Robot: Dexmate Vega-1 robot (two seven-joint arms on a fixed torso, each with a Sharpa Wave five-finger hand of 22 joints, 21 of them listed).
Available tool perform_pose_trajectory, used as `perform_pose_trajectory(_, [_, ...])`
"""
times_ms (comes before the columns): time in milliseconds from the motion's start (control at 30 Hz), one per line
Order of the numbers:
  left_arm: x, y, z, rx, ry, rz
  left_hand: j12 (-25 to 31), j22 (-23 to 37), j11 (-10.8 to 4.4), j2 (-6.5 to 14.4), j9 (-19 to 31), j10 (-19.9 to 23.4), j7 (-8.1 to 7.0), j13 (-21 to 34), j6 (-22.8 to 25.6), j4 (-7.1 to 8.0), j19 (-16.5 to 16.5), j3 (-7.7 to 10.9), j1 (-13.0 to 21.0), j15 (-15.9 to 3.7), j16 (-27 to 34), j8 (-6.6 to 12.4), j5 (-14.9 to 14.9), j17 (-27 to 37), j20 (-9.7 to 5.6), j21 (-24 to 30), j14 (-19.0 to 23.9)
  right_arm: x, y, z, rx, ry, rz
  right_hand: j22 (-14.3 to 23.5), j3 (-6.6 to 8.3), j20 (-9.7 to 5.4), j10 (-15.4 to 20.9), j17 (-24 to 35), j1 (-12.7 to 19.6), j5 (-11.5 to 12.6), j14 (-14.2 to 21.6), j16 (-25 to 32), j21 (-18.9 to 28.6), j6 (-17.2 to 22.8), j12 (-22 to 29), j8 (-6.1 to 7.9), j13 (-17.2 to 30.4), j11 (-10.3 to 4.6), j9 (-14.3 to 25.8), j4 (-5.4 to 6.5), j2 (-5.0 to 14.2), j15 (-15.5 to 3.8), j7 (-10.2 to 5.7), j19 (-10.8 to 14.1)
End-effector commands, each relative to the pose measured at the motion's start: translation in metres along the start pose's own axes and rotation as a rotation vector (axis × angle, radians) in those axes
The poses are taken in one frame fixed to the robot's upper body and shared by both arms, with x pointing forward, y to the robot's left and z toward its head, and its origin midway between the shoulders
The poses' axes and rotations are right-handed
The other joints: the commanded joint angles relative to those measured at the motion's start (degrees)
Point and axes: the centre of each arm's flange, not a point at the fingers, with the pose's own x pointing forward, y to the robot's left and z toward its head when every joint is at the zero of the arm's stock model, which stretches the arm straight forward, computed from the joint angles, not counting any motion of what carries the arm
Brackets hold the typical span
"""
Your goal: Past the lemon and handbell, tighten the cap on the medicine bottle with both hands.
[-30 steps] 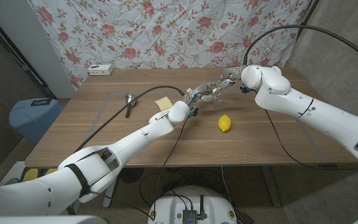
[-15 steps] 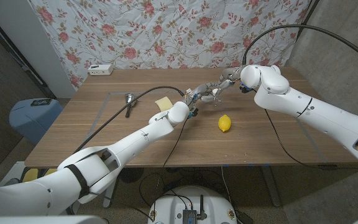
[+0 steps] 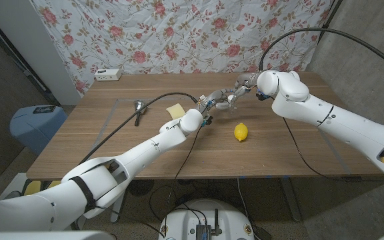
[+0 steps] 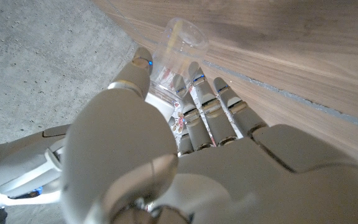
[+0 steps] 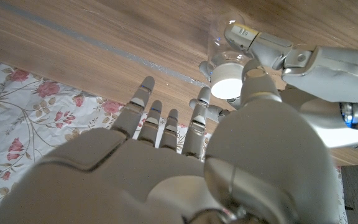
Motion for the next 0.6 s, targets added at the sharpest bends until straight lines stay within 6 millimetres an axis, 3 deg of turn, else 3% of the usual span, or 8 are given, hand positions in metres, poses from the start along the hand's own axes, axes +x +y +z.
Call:
perform_pose_trajectory(33, [0.0012, 0.0002, 0.0024, 0.004, -0.005, -0.002, 0.48, 0.05, -1.70, 0.77, 0.12, 2.53, -0.29, 0.30, 0.31, 3.96, -0.11, 4.49, 0.48, -4.15, 0.17, 0.13, 0.37, 0.21, -0.04, -0.04, 1.35, 0.0006, 0.0009, -0.0007, 0.008, -0.006, -0.009, 0.03, 0.46, -0.25, 0.65, 0.10, 0.44, -0.28, 0.16, 0.31, 0.21, 1.33, 0.44, 0.76, 0.10, 0.03, 0.12, 0.11, 0.19, -0.39, -0.17, 0.27])
perform_pose_trajectory(600, [0.0014, -0.0011, 0.0023, 0.002, -0.002, -0.004, 0.46, 0.05, -1.82, 0.77, 0.13, 2.50, -0.35, 0.30, 0.32, 3.98, -0.08, 4.49, 0.47, -4.07, 0.18, 0.13, 0.36, 0.22, 0.02, -0.02, 1.37, 0.0032, 0.0028, -0.0031, 0.026, -0.006, -0.026, 0.03, 1.22, -0.91, 2.19, 0.27, 0.37, -0.93, 1.21, 0.83, 0.50, 5.62, 0.90, 2.21, 0.06, -0.16, 0.12, 0.77, 1.05, -1.12, -0.77, 1.18])
